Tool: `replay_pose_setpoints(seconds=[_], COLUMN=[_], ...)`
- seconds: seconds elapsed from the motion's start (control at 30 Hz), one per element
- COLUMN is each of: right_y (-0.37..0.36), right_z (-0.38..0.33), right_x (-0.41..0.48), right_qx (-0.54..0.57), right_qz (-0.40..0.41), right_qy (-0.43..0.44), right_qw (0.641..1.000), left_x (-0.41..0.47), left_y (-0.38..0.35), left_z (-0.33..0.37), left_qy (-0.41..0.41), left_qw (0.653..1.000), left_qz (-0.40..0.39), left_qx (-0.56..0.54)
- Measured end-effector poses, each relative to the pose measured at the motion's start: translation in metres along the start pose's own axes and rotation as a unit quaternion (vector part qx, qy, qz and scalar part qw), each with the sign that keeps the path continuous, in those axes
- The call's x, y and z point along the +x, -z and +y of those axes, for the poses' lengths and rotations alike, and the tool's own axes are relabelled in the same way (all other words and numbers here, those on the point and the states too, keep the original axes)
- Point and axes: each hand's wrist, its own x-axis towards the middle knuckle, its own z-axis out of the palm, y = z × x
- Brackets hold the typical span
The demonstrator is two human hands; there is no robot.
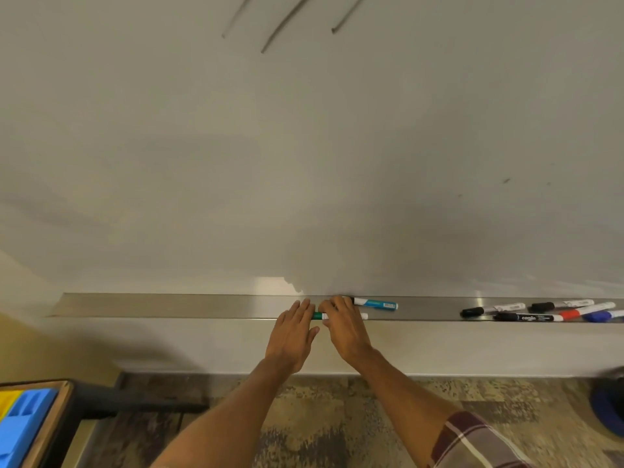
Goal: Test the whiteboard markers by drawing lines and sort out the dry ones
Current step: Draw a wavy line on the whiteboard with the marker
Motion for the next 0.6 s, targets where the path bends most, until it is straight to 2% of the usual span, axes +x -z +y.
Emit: replay_pose_setpoints(seconds=[0.27,0.43,0.6], right_y=[0.016,0.028,0.036], right_z=[-0.008,-0.022,-0.043], right_x=[-0.004,-0.009,-0.010], right_qx=[0.020,0.020,-0.043], right_qz=[-0.007,-0.010,-0.023], right_qy=[0.048,0.077,0.096], right_qw=[0.999,0.997,0.994], left_x=[-0.004,-0.010,-0.021], left_y=[0.021,0.032,0.046], left_z=[-0.009,-0.025,-0.041], left_qy=[-0.021,-0.053,-0.109], left_qw=[0.997,0.993,0.986], left_qz=[0.070,0.102,0.112], left_qx=[-0.026,0.004,0.050])
